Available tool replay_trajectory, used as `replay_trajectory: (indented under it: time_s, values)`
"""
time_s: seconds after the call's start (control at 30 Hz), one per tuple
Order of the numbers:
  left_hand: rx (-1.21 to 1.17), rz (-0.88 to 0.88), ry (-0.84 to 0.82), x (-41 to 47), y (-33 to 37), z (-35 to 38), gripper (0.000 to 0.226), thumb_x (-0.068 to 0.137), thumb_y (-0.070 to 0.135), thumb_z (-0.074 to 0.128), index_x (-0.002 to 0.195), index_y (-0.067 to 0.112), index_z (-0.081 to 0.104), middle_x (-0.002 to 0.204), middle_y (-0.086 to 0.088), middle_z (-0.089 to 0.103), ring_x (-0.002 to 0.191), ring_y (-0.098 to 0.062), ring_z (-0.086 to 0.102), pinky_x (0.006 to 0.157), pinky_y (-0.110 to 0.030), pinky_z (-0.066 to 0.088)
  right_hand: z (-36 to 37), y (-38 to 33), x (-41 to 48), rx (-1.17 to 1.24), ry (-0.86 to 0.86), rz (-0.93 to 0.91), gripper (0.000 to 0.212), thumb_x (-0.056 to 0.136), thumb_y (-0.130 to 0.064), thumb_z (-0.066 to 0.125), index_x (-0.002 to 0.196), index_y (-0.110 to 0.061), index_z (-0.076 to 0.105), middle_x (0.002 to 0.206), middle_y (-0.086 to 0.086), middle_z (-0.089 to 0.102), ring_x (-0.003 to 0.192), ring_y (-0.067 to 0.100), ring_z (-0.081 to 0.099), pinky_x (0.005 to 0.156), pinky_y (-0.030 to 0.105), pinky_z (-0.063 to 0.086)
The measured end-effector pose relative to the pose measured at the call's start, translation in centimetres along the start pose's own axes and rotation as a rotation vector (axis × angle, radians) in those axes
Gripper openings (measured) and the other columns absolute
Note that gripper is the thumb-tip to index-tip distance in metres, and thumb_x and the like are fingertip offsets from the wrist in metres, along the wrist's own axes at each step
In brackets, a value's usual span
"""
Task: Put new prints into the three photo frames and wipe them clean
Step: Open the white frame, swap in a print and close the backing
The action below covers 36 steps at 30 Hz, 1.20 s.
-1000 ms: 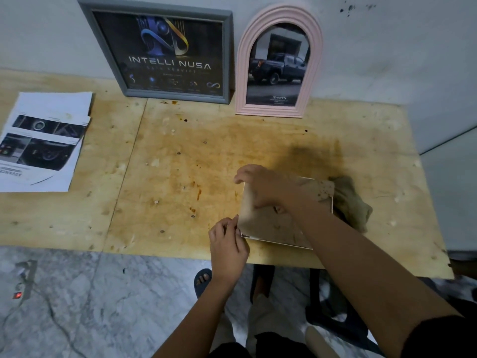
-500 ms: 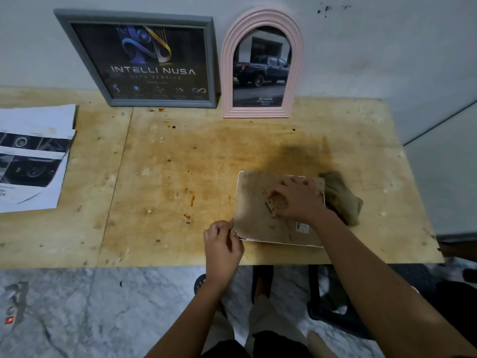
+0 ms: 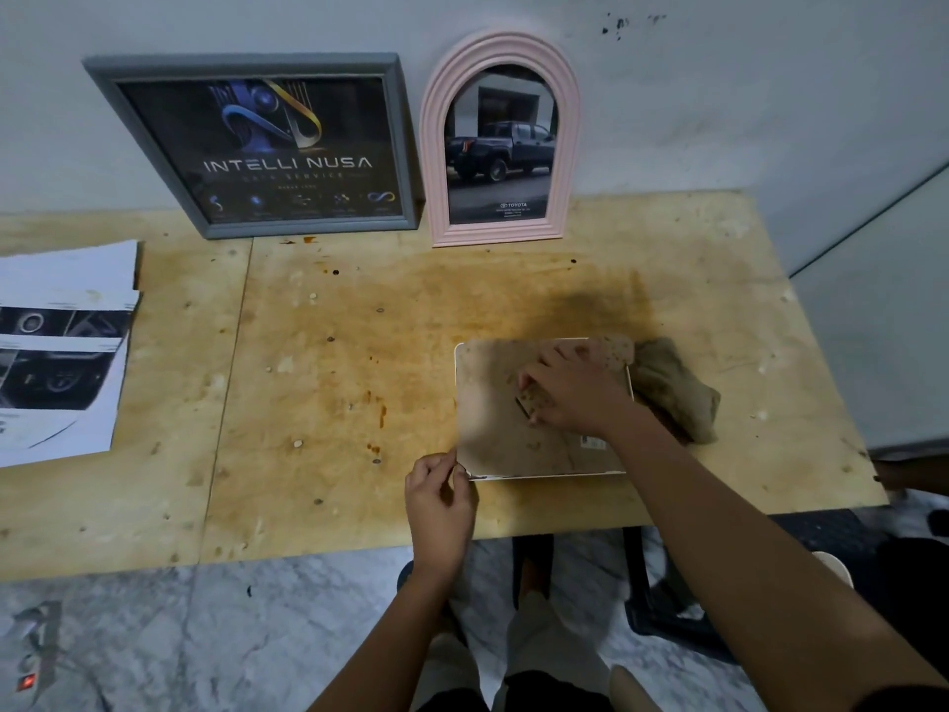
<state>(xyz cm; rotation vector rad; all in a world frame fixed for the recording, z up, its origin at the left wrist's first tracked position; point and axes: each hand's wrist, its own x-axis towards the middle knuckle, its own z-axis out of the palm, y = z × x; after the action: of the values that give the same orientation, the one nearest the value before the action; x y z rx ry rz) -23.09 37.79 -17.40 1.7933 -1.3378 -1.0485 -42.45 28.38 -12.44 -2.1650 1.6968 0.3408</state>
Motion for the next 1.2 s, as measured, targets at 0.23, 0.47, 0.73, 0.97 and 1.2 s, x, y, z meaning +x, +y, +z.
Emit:
replay_trajectory:
  time_s: [0.23, 0.47, 0.73, 0.97, 1.2]
  values:
    - [-0.013, 0.013, -0.008, 0.1, 0.4, -0.1, 0.026, 0.092, 0.008, 0.053, 0.115, 0.009, 0.065, 0.089, 0.012, 0.050, 0.095, -0.017, 0.048, 0.082, -0.021, 0.040, -0.1, -0.4, 1.2, 0.028, -0.043, 0.023, 0.049, 0.079, -0.044, 0.067, 0.121, -0.030, 0.047, 0.135, -0.001, 0.038, 0.132, 0.021, 0.026, 0.108, 0.047, 0.015]
    - [0.024, 0.061, -0.017, 0.1, 0.1, -0.1, 0.028, 0.093, 0.009, 0.053, 0.118, 0.013, 0.064, 0.089, 0.013, 0.049, 0.093, -0.017, 0.047, 0.077, -0.009, 0.036, -0.7, -2.4, 3.6, 0.178, -0.005, 0.114, 0.100, 0.061, -0.057, 0.075, 0.142, -0.027, 0.024, 0.141, 0.002, 0.027, 0.131, 0.026, 0.025, 0.099, 0.048, 0.032]
    - [-0.015, 0.052, 0.011, 0.3, -0.5, 0.2, 0.030, 0.090, -0.002, 0.053, 0.116, 0.006, 0.065, 0.087, 0.006, 0.051, 0.090, -0.019, 0.050, 0.078, -0.008, 0.037, -1.1, -3.3, 4.7, 0.266, 0.035, 0.103, 0.083, 0.060, -0.049, 0.079, 0.127, -0.023, 0.037, 0.129, 0.001, 0.036, 0.123, 0.024, 0.033, 0.101, 0.045, 0.030]
    - [-0.015, 0.069, 0.013, 0.3, -0.9, 0.1, 0.024, 0.088, -0.006, 0.051, 0.106, 0.000, 0.067, 0.095, 0.002, 0.054, 0.096, -0.019, 0.053, 0.081, -0.009, 0.040, -2.6, -3.8, 6.1, 0.416, -0.003, 0.137, 0.043, 0.079, -0.049, 0.064, 0.104, -0.023, 0.040, 0.104, 0.002, 0.049, 0.111, 0.024, 0.040, 0.099, 0.046, 0.024]
    - [-0.007, -0.006, 0.005, 0.7, -0.8, 0.2, 0.018, 0.087, -0.003, 0.051, 0.095, 0.002, 0.067, 0.094, 0.005, 0.055, 0.094, -0.015, 0.054, 0.078, -0.010, 0.041, -3.2, -3.7, 7.3, 0.561, -0.100, 0.117, 0.028, 0.083, -0.039, 0.060, 0.090, -0.025, 0.037, 0.078, -0.005, 0.048, 0.085, 0.019, 0.046, 0.084, 0.040, 0.028]
